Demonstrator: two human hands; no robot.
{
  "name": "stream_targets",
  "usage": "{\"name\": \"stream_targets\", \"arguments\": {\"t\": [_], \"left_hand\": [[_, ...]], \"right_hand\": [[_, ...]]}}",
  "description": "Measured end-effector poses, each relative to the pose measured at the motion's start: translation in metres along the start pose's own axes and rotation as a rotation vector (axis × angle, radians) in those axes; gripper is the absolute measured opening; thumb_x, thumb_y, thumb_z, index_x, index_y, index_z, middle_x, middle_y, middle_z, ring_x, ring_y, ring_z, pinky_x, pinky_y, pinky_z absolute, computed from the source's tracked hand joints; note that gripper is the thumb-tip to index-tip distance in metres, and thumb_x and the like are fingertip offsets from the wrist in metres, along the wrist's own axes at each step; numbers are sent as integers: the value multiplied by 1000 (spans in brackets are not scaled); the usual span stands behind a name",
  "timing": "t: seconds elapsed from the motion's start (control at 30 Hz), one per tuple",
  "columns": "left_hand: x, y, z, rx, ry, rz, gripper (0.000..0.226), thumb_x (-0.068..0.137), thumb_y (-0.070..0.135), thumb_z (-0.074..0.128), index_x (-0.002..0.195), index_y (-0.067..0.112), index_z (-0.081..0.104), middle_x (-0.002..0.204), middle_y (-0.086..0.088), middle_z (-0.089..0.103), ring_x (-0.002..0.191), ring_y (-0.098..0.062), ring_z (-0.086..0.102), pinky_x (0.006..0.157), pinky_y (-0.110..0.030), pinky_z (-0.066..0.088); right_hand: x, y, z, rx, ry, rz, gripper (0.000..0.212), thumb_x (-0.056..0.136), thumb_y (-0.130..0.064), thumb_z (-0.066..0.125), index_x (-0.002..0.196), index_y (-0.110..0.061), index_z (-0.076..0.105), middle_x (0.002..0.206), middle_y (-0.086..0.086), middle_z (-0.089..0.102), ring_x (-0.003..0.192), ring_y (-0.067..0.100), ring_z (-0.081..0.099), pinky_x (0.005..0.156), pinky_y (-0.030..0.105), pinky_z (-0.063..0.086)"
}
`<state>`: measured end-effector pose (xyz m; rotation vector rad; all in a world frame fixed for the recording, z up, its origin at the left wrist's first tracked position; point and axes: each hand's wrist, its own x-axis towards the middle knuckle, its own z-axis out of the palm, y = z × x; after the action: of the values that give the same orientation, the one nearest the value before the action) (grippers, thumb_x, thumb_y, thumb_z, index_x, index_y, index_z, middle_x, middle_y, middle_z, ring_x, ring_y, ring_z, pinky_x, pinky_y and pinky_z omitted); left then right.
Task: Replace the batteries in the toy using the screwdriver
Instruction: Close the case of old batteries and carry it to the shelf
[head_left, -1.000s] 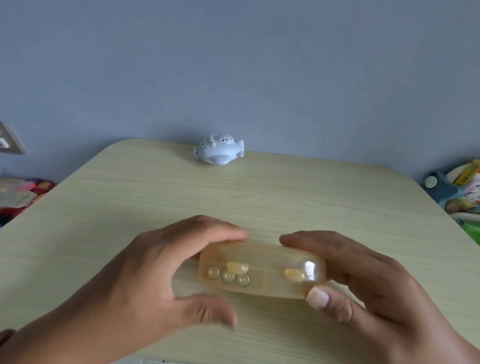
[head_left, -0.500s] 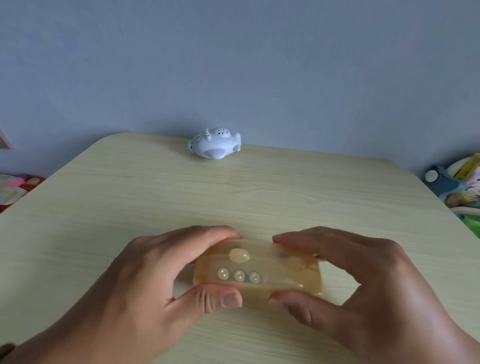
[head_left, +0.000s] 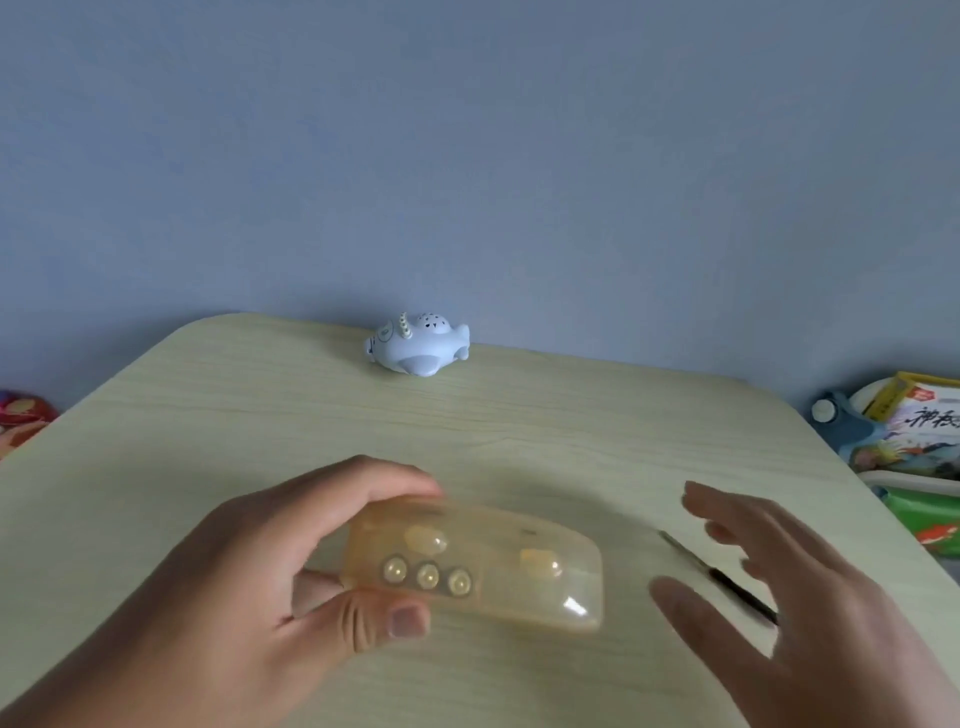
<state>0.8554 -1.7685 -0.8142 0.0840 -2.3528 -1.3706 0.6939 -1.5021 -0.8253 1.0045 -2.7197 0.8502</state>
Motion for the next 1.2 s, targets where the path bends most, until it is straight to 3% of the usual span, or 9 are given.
{"name": "stream_targets", "arguments": {"t": [0.1,0.17,0.2,0.37,0.47,0.63,0.77,1.07,1.2], "left_hand": [[7,-6,1,-98,-30,-55,61,57,51,91,112,35,72,111,3,75,91,-17,75,70,-40,65],[14,-6,-2,-187,-64,-85,60,53,40,95,108,29,74,118,4,72,97,-17,75,68,-37,64],[20,-3,-5,-235,-93,-103,61,50,36,97,106,26,74,121,4,71,97,-19,75,69,-35,63],[64,29,-28,-350,-210,-131,70,39,50,100,98,21,75,123,5,72,101,-20,75,67,-29,61],[96,73,-51,-332,-187,-70,64,47,57,95,96,19,78,125,2,72,111,-19,72,76,-29,62],[143,182,-119,-331,-177,-22,60,48,52,96,93,16,80,130,3,69,114,-22,71,77,-35,61],[181,302,-190,-334,-116,39,61,49,50,97,94,13,80,127,-5,71,111,-27,72,82,-34,62],[266,543,-301,-380,-130,62,58,56,46,95,99,12,76,125,-9,71,109,-31,71,81,-35,61],[301,638,-336,-372,-186,70,41,62,25,89,98,11,77,130,-8,68,113,-29,69,75,-34,61]], "right_hand": [[-15,11,1,-284,133,162,45,66,-71,61,97,-40,74,114,-6,70,95,30,71,78,33,48],[-11,4,0,-303,146,214,15,68,-42,81,75,-31,74,103,-4,74,86,29,70,73,31,45],[-8,-2,-2,-292,120,250,15,71,-32,85,71,-30,70,102,-6,73,88,26,68,72,31,46],[14,-25,-37,-131,71,401,13,94,-41,51,83,-34,52,77,-11,71,72,11,66,68,41,56],[39,-59,-93,-43,170,351,13,95,-36,50,82,-34,51,62,-4,66,53,8,60,57,37,52],[99,-131,-203,60,193,289,32,100,-13,44,118,-36,56,76,-8,63,63,8,61,60,27,48],[137,-197,-308,152,190,265,25,99,-14,52,105,-34,65,68,-14,69,51,8,64,52,17,50],[204,-335,-546,52,161,329,14,96,-40,56,82,-38,57,68,-13,71,51,6,64,59,38,58],[219,-385,-649,24,164,376,17,95,-46,54,82,-35,55,63,-11,71,51,8,63,59,40,58]]}}
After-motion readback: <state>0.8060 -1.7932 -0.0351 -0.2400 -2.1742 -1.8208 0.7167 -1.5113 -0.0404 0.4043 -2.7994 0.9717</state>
